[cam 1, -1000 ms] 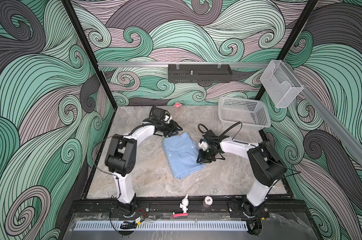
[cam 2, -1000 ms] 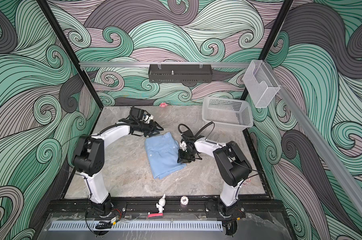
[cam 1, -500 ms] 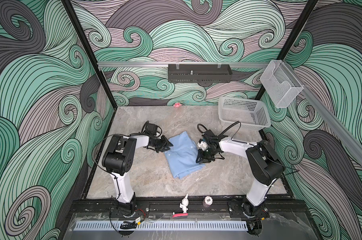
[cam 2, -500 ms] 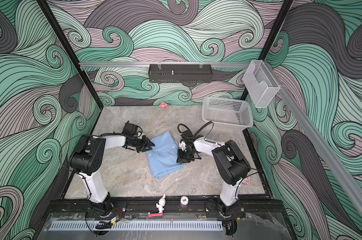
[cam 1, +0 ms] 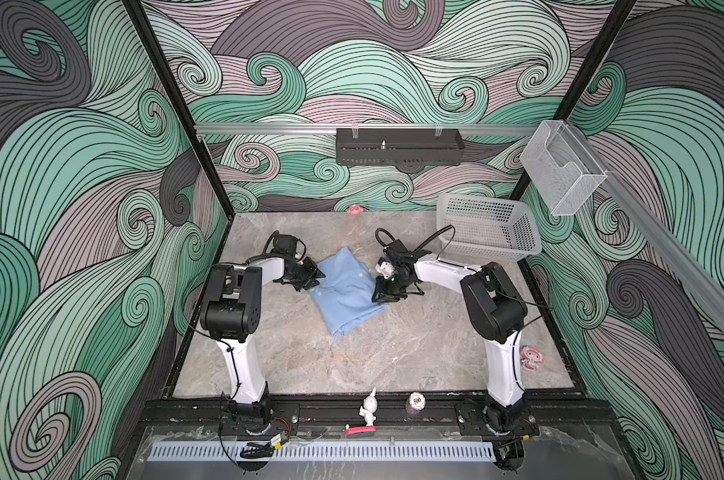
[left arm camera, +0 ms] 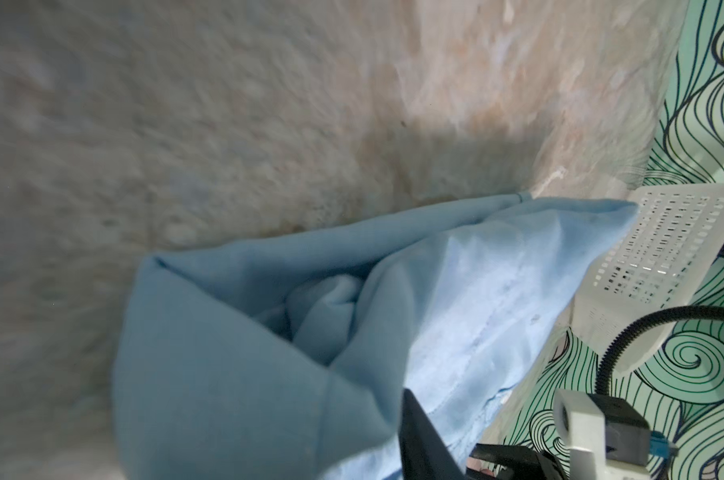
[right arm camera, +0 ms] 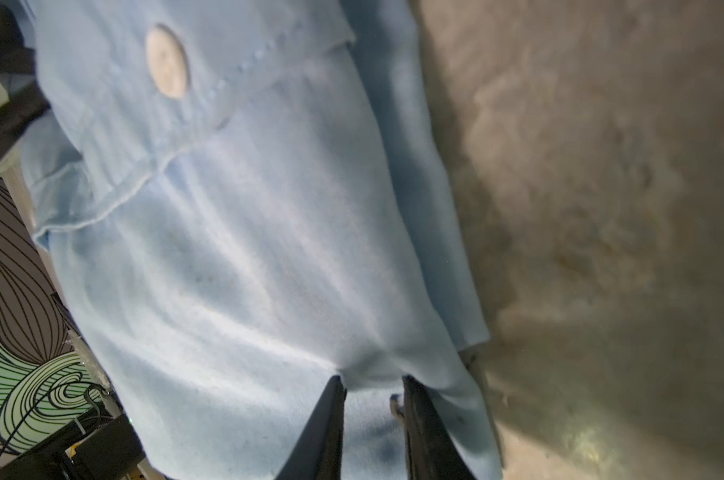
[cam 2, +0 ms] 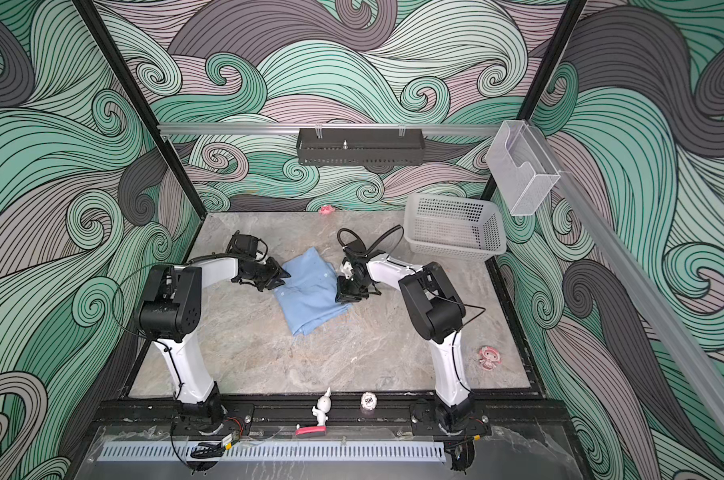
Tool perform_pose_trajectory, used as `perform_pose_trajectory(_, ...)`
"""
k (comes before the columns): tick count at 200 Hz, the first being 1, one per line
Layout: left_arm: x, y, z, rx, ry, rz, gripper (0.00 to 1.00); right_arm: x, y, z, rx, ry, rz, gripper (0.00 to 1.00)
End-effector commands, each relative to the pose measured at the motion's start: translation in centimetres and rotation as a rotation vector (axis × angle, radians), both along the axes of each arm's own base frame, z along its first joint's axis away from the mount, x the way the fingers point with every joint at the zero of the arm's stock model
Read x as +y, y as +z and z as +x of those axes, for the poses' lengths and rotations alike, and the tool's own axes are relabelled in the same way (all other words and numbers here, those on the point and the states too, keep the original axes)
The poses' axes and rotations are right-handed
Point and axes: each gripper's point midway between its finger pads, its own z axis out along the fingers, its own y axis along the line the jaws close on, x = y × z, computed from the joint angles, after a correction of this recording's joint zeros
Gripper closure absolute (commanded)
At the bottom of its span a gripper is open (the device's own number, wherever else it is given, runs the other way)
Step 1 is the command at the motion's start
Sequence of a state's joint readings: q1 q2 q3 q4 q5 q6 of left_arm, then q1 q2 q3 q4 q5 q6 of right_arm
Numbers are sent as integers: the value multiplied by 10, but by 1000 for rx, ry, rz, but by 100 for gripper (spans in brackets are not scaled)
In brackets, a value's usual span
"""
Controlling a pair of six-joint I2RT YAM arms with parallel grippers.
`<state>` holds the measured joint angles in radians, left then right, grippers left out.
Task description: Fold and stack the long sleeve shirts
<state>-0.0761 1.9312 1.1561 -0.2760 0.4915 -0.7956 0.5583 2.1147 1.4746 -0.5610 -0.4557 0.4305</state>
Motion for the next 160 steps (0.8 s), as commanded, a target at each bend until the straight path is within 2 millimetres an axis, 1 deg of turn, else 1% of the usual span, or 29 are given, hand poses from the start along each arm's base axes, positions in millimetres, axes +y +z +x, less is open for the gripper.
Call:
perform_pose_trajectory(1,21,-17,-31,97,29,94,61,3,-8,7,14,-7,-37,73)
perform_pose_trajectory(14,22,-9,-28,75,31,83,59,7,0,13,-6,-11,-24,72)
perform_pose_trajectory(26,21,9,-21,19,24,74,55,10,13,19,-38,-17,-12,71)
perform_pose_trajectory(43,18,48,-14,-92,7,74,51,11,40,25,-91,-34,8,68)
perform_pose_trajectory(60,17,92,-16,-201,-20,125,45,7,73,31,-172,-78,32,62)
perform_pose_trajectory(72,14,122,-24,-268,-68,200,41,2,95,30,-226,-99,46,60)
perform_pose_trajectory(80,11,139,-33,-308,-110,262,39,-4,108,28,-257,-110,47,59)
perform_pose_trajectory(88,6,154,-43,-347,-157,333,37,-11,122,25,-294,-122,43,59)
perform_pose_trajectory(91,4,158,-48,-359,-177,359,37,-14,127,23,-309,-126,42,59)
perform_pose_trajectory(94,2,157,-51,-360,-199,391,37,-17,132,21,-324,-132,42,59)
perform_pose_trajectory(96,0,167,-55,-390,-207,405,36,-19,135,20,-335,-135,42,59)
perform_pose_trajectory(101,-4,174,-64,-417,-240,450,36,-24,143,15,-356,-141,41,59)
perform_pose_trajectory(104,-7,177,-68,-433,-261,475,35,-29,144,13,-366,-146,33,59)
perform_pose_trajectory(106,-9,179,-71,-440,-276,490,35,-31,150,12,-384,-152,35,58)
perform_pose_trajectory(110,-14,180,-78,-455,-307,519,35,-37,153,7,-402,-159,28,58)
perform_pose_trajectory(113,-17,182,-83,-468,-328,535,35,-40,160,5,-424,-166,32,58)
perform_pose_trajectory(115,-19,182,-85,-475,-340,550,35,-44,159,2,-431,-169,25,58)
perform_pose_trajectory(130,-34,178,-106,-519,-440,635,36,-65,172,-14,-531,-202,30,58)
perform_pose_trajectory(133,-37,177,-110,-527,-462,652,36,-70,173,-18,-544,-210,31,58)
perform_pose_trajectory(135,-39,175,-113,-530,-474,664,36,-72,178,-18,-568,-220,37,58)
perform_pose_trajectory(148,-51,164,-128,-550,-561,742,36,-92,173,-33,-623,-244,33,57)
perform_pose_trajectory(155,-60,156,-135,-556,-611,783,35,-98,178,-36,-668,-253,46,57)
perform_pose_trajectory(160,-67,150,-140,-558,-644,819,34,-104,173,-42,-673,-255,34,57)
